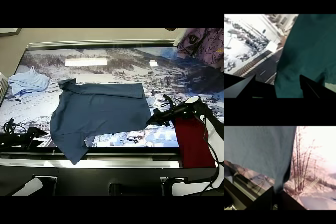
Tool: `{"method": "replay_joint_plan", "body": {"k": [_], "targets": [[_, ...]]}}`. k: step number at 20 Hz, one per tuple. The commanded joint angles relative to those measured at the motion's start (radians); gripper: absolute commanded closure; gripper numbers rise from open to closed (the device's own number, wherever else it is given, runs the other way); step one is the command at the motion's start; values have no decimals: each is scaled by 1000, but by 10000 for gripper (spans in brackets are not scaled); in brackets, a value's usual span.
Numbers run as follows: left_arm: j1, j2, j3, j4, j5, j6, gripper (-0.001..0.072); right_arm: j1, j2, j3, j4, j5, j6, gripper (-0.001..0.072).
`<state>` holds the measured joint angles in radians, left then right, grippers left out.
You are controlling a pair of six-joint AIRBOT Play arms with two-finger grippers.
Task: Fold the clothes and pants, and hang the long-sleeved shirts on hangers.
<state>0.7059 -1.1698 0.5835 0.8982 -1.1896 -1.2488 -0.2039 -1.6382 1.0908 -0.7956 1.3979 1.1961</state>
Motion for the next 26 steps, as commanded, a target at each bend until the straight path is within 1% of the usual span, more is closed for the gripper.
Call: {"method": "replay_joint_plan", "body": {"k": [1, 4, 8, 9, 10, 11, 12, 14, 16, 17, 19, 20, 21, 23, 26], "targets": [[-32, -14, -32, -57, 65, 52, 89, 1, 1, 0, 3, 2, -2, 687], [-81, -48, -32, -124, 103, 75, 89, 1, 1, 0, 3, 2, 2, 687], [-151, -97, -32, -132, 146, 71, 93, 1, 19, 0, 3, -13, 2, 687], [-162, -106, -31, -134, 153, 71, 118, 1, 28, 0, 3, -21, 2, 687], [-171, -110, -31, -141, 152, 72, 276, 1, 38, 0, 3, -26, 2, 688], [-177, -109, -30, -149, 150, 79, 506, 1, 49, 0, 3, -29, 6, 688], [-178, -108, -23, -166, 135, 100, 612, 2, 60, 0, 3, -29, 14, 688], [-178, -107, 19, -177, 92, 113, 690, 4, 89, 0, 25, -32, 23, 689], [-192, -101, 106, -177, 56, 105, 690, 4, 127, 5, 99, -63, 14, 690], [-207, -100, 169, -177, 52, 84, 691, 13, 147, 24, 120, -88, 4, 691], [-259, -100, 327, -176, 55, 43, 691, 62, 168, 103, 110, -124, 5, 691], [-290, -101, 427, -173, 56, 29, 691, 95, 168, 175, 84, -130, 21, 691], [-316, -103, 534, -150, 57, 1, 691, 127, 168, 259, 31, -149, 63, 691], [-361, -103, 797, -31, 60, -89, 692, 171, 168, 459, -74, -170, 129, 691], [-389, -101, 1203, 172, 50, -217, 692, 183, 172, 798, -158, -158, 223, 690]]}}
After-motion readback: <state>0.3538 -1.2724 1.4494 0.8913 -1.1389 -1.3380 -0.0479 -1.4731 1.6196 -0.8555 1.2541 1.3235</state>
